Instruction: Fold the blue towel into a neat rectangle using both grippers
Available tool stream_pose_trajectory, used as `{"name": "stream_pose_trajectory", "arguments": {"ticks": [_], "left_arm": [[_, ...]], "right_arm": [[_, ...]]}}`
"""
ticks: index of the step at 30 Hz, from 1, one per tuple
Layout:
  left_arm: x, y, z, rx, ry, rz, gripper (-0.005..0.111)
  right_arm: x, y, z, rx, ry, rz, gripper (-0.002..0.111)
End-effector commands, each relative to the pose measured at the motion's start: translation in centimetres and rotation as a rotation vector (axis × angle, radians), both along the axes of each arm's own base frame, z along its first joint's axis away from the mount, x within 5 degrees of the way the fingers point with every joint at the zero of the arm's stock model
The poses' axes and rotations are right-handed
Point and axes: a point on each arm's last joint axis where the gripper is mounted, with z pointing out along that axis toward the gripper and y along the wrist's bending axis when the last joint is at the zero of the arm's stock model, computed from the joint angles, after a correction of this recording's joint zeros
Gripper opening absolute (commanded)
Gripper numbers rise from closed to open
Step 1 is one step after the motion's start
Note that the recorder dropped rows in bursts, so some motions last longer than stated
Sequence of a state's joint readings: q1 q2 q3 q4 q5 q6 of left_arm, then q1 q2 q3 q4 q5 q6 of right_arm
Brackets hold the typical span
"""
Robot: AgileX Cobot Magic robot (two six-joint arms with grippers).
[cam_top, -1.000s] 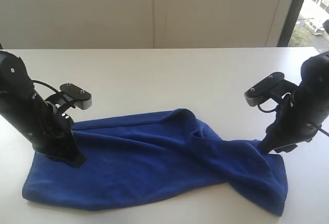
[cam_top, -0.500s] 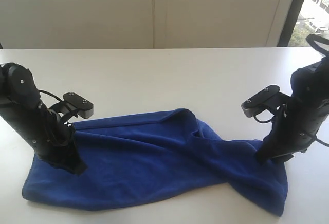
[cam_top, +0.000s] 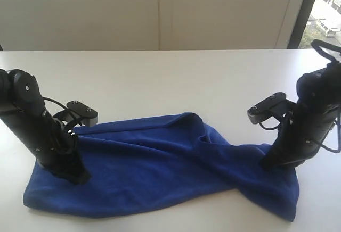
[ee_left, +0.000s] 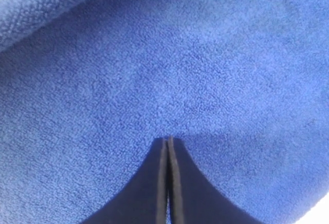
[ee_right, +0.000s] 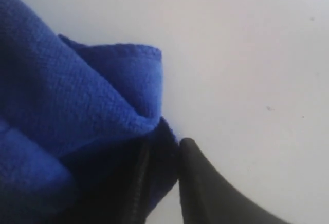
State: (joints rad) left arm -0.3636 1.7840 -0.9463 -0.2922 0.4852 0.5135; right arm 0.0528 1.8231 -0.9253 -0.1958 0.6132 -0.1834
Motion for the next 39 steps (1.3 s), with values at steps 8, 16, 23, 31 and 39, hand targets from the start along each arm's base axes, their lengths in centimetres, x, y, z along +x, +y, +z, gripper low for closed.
{"name": "stream_pose_trajectory", "arguments": {"ticks": [8,16,23,31,39], "left_arm": [[-0.4,0.4,-1.5,0.05,0.074,-0.036,0.0],[-0.8,0.9,-1.6,0.113,0.095,-0.106,0.0],[-1.5,2.0,-1.7,0.217,0.164,-0.213,0.0],[-2.1,2.5,-1.6,0.261,0.237,-0.251,0.0],[-2.8,2.5,-1.4,0.264,0.325,-0.215,0.0]], "right_arm": [[1.1,-2.0,5.1,-0.195,-0.12,-0.084,0.0],[2.7,-3.6,10.2,-0.381,-0.363,-0.112,0.0],[3.9,-5.3,13.4,-0.552,-0.517,-0.206,0.0],[3.7,-5.3,13.6,-0.519,-0.489,-0.283,0.0],[1.9,-4.0,10.9,-0.353,-0.258,-0.298,0.0]]}}
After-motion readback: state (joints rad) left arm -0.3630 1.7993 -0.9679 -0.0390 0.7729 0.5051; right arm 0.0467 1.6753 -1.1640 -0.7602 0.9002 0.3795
